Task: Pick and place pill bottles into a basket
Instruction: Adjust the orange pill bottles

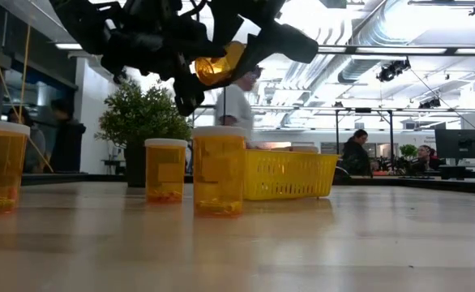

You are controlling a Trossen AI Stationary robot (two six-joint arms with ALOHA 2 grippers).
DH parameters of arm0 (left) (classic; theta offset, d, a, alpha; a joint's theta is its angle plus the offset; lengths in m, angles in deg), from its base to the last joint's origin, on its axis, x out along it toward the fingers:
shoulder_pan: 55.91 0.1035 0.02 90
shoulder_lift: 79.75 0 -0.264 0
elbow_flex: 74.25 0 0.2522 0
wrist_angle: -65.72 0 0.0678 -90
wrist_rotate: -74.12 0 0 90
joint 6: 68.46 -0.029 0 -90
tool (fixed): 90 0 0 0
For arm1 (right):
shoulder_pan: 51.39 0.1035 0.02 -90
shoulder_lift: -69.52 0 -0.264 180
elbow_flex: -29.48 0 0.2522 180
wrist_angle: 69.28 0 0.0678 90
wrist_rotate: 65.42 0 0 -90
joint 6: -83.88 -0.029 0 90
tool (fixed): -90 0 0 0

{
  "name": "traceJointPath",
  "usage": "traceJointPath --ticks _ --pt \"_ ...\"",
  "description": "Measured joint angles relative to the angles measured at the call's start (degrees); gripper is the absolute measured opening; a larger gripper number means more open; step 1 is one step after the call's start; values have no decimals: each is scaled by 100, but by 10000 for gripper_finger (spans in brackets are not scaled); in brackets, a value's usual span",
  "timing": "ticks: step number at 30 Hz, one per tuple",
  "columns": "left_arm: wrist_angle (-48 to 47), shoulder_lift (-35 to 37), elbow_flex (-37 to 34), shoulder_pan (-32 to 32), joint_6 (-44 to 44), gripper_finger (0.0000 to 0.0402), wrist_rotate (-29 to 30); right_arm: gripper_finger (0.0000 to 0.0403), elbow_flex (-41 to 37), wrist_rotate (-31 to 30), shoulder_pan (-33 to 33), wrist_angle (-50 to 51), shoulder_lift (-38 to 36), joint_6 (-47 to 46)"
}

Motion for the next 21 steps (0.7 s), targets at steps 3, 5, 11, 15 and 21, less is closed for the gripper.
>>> traceJointPath --ticks 3,5,11,15,21 --pt "31 -1 -5 0 -17 215 5 193 0 56 4 -5 0 0" --pt "31 -1 -8 -2 -30 216 19 194 0 59 11 -9 0 -7" --pt "66 -1 -8 -2 -172 225 59 209 0 -5 10 -22 0 -69" --pt "127 -1 -8 7 -201 215 107 235 0 -410 15 3 0 -92" --pt "126 -1 -4 4 -254 218 123 266 0 -586 35 60 0 -165"
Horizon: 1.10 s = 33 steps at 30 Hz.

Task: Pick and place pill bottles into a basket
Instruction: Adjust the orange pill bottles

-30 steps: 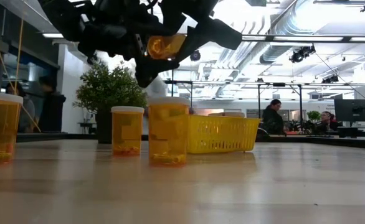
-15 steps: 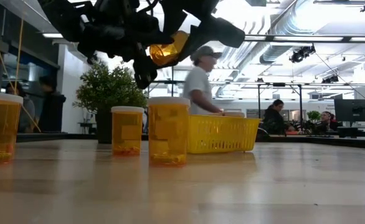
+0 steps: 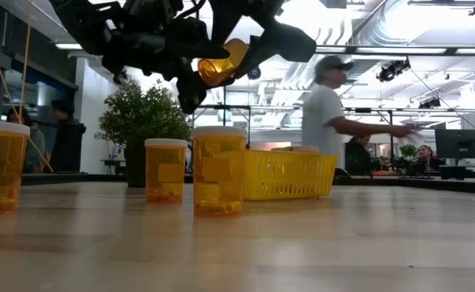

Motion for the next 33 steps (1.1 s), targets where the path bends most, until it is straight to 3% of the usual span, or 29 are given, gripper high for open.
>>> traceJointPath --ticks 11,21,28,33 --pt "-4 28 7 -9 -219 217 -37 268 2 -659 21 197 0 -74" --pt "2 48 7 238 -228 218 -24 267 2 -865 65 703 -264 -633" --pt "78 72 5 369 -249 218 -166 267 2 -1003 81 1101 -591 -1250" --pt "117 72 5 363 -435 218 -86 266 2 -963 80 1458 -916 -2322"
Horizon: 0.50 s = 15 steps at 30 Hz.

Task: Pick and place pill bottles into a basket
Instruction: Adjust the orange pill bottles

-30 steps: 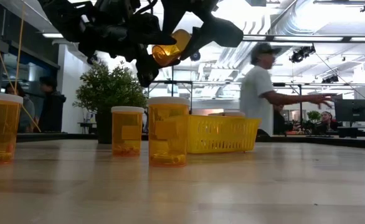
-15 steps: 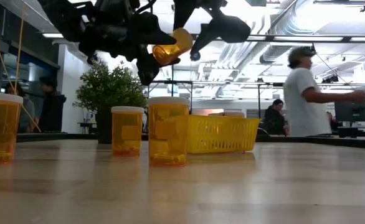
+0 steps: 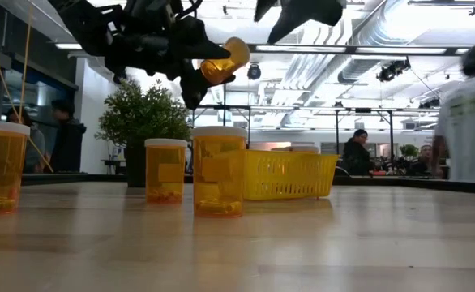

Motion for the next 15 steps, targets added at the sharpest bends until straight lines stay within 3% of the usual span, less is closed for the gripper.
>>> traceJointPath --ticks 9,13,15 --pt "274 0 0 2 -334 218 136 266 -326 869 -58 641 -846 -3050" --pt "363 0 0 2 -475 218 154 265 -1494 779 -17 -38 -1649 -3827" --pt "459 0 0 2 -521 218 158 264 -2459 1079 7 -1088 -2256 -3766"
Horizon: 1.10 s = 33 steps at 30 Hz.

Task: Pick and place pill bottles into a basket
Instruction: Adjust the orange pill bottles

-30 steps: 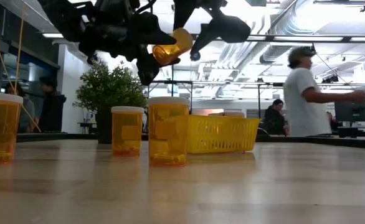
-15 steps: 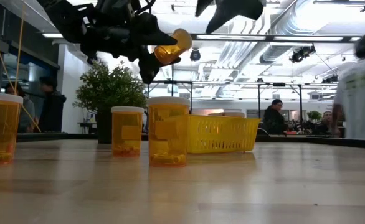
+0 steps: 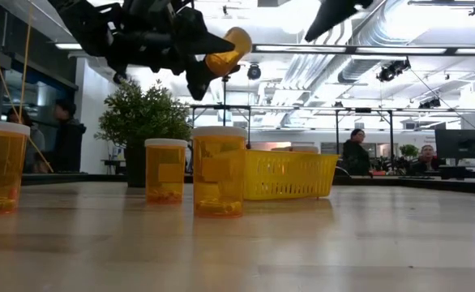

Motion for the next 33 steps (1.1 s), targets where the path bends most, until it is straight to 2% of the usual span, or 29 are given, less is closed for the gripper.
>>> traceJointPath --ticks 5,8,12,16,21,24,33 --pt "198 0 0 0 -17 218 0 250 -2490 2141 -219 -3556 -1446 823" --pt "243 0 0 -2 -102 218 57 238 -3909 2940 -444 -6071 -2101 1212" --pt "368 -1 -2 -13 -211 218 116 223 -5543 3048 -653 -8857 -2382 1245" --pt "681 -2 -2 -13 -275 218 221 208 -6658 2727 -795 -10781 -2252 1247" --pt "714 -2 -2 -4 -474 218 371 195 -7299 2634 -855 -11753 -2192 1390" --pt "712 -2 -2 -48 -659 218 531 189 -7334 2638 -852 -11745 -2184 1524" --pt "666 -2 -4 -638 -1217 218 1761 181 -7142 2639 -852 -11678 -2185 1651"
